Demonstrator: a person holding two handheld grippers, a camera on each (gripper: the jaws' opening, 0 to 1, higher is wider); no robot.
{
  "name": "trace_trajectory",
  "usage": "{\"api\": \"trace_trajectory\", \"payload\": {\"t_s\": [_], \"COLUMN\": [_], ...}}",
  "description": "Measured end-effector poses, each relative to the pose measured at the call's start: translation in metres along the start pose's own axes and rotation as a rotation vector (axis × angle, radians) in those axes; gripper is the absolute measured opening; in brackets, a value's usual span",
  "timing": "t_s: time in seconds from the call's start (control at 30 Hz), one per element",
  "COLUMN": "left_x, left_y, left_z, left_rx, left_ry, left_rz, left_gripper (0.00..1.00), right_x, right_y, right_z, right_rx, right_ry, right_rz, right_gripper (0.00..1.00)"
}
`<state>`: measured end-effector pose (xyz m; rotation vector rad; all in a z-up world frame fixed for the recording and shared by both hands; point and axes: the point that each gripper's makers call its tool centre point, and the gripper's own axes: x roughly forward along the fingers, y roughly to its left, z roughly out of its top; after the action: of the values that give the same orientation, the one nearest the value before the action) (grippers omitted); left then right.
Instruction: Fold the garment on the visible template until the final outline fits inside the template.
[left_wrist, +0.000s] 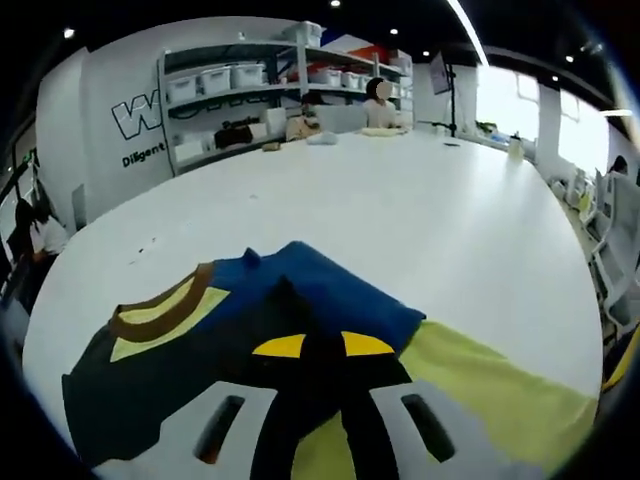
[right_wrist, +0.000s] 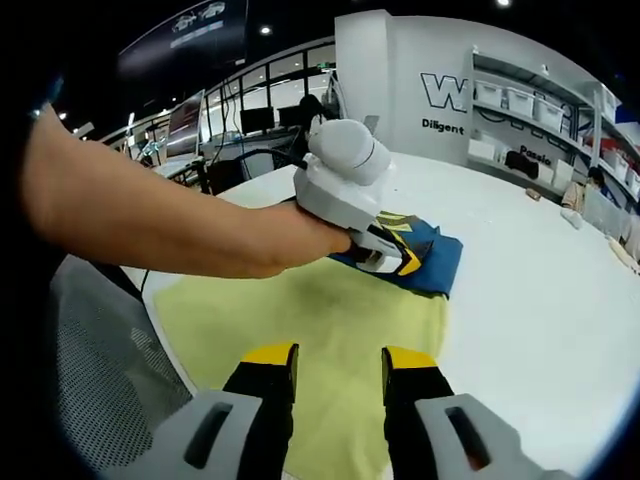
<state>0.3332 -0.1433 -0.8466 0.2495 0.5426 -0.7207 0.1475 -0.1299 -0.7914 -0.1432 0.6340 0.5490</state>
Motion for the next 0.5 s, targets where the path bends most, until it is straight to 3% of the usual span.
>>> {"api": "trace_trajectory", "payload": {"t_s": [0.5], "left_x": [0.003], "left_y": [-0.016], "left_z": [-0.011], "left_rx": [-0.040], "left_ry": [0.032], "left_rz": [-0.064], "left_gripper": [0.11], "right_x": [0.000], "right_y": [-0.001], "right_z": [0.000], "right_rx": [0.000], "right_ry": [0.001], "right_rz": [-0.002], "right_gripper": [0.31]}}
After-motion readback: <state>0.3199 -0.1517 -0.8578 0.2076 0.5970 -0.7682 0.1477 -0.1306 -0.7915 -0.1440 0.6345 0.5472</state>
